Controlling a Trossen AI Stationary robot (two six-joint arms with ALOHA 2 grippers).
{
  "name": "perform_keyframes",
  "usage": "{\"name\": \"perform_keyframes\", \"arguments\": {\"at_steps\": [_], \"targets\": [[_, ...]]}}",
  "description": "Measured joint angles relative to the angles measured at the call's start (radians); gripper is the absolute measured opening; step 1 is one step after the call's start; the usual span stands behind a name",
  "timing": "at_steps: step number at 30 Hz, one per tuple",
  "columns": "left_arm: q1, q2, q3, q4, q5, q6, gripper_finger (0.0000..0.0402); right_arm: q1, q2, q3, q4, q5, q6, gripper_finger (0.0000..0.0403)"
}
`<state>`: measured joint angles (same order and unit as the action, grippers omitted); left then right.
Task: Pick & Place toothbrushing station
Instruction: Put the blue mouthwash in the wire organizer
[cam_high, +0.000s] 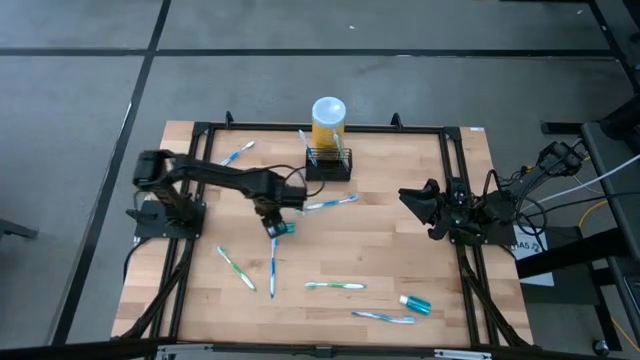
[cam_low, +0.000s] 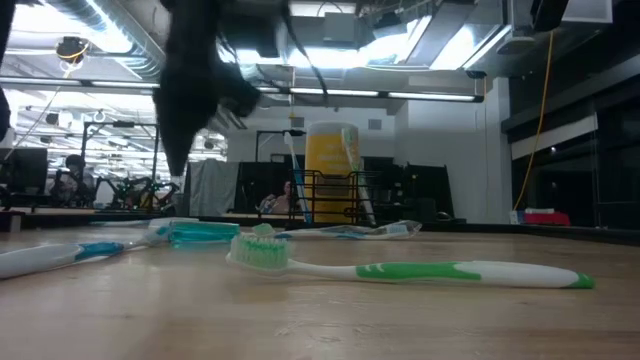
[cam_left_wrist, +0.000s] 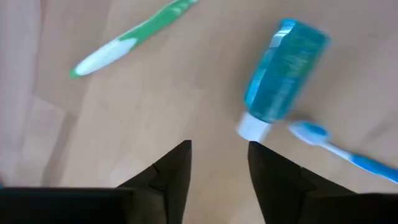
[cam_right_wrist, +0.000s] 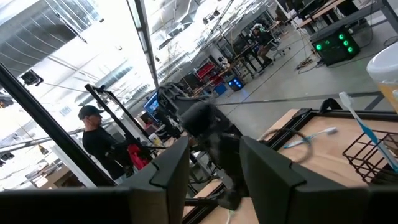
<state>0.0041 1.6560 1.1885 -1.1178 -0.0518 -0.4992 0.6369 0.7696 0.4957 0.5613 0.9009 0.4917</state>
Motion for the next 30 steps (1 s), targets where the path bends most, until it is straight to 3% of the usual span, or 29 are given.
{"name": "perform_keyframes", "arguments": {"at_steps": [10,15,19,23,30], "targets": [[-0.070,-0.228,-0.268,0.252,0.061,-0.037,0.0230,0.002,0.000,0.000,0.011,0.001,-0.003,0.0145],[-0.111,-0.375,-0.434,0.549,0.072,-0.025,0.0228,0.017,0.000,0.000,0.014,0.033,-0.007,0.0145],[-0.126,-0.498,-0.559,0.695,-0.039,-0.066,0.0218,0.032,0.000,0.000,0.020,0.039,-0.009,0.0145],[-0.142,-0.594,-0.677,0.795,-0.055,-0.105,0.0210,0.050,0.000,0.000,0.023,0.070,-0.011,0.0145],[-0.198,-0.638,-0.786,0.918,-0.182,-0.063,0.0207,0.071,0.000,0.000,0.039,0.131,-0.021,0.0145]]}}
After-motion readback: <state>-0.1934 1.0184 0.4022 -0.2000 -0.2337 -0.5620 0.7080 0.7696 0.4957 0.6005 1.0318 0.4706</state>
